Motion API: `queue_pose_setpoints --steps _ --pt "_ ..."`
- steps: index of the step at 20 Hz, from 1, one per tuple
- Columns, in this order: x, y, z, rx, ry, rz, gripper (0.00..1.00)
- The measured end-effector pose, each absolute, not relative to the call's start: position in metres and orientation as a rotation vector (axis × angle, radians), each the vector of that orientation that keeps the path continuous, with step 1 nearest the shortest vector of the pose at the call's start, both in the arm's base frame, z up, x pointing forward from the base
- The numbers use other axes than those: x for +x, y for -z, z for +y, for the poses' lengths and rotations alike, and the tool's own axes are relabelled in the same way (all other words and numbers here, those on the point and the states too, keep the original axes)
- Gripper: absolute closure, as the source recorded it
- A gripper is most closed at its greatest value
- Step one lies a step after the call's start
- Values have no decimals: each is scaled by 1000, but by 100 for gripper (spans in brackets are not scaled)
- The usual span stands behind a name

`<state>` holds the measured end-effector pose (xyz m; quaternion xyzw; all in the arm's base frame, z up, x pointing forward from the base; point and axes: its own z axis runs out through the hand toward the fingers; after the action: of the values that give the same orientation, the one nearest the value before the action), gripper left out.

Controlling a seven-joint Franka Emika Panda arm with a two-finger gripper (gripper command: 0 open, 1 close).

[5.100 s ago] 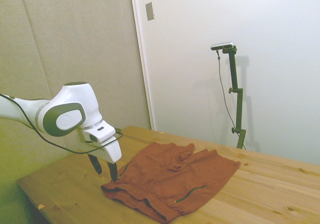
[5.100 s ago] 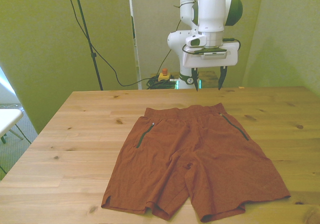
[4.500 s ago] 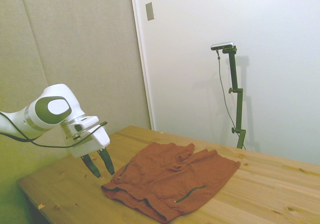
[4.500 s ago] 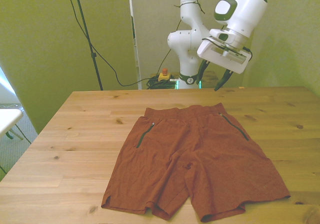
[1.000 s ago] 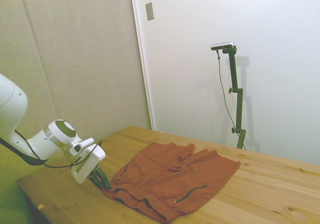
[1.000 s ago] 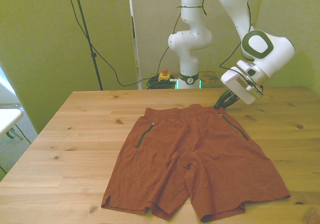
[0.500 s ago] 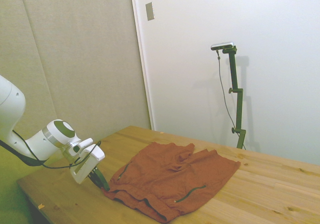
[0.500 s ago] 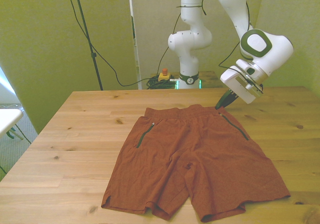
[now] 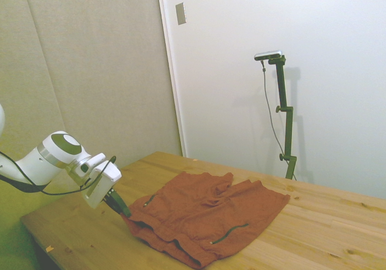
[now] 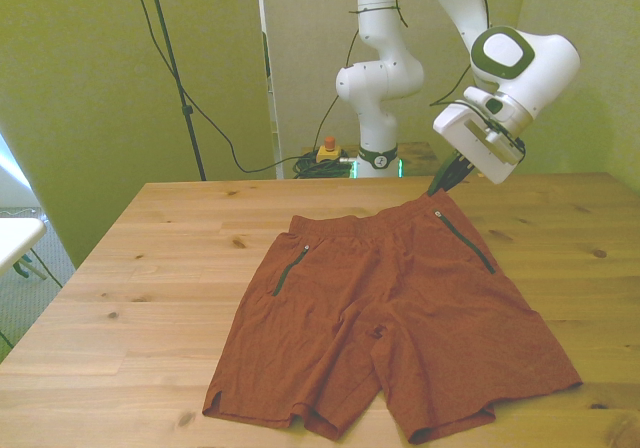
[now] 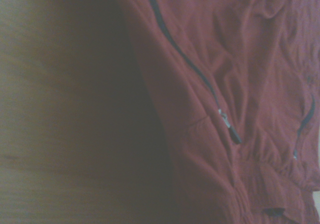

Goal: Fold the shorts

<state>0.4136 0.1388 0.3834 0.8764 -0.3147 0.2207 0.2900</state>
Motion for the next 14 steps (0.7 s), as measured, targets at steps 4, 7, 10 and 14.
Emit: queue_pose_setpoints --steps 4,7,10,14 --pt "410 -425 100 2394 -611 -980 100" --pt "404 -445 72 2426 -599 -1090 100" --pt "398 -459 44 2456 -595 -1178 100" --pt "388 -470 -6 2494 -588 -1288 100"
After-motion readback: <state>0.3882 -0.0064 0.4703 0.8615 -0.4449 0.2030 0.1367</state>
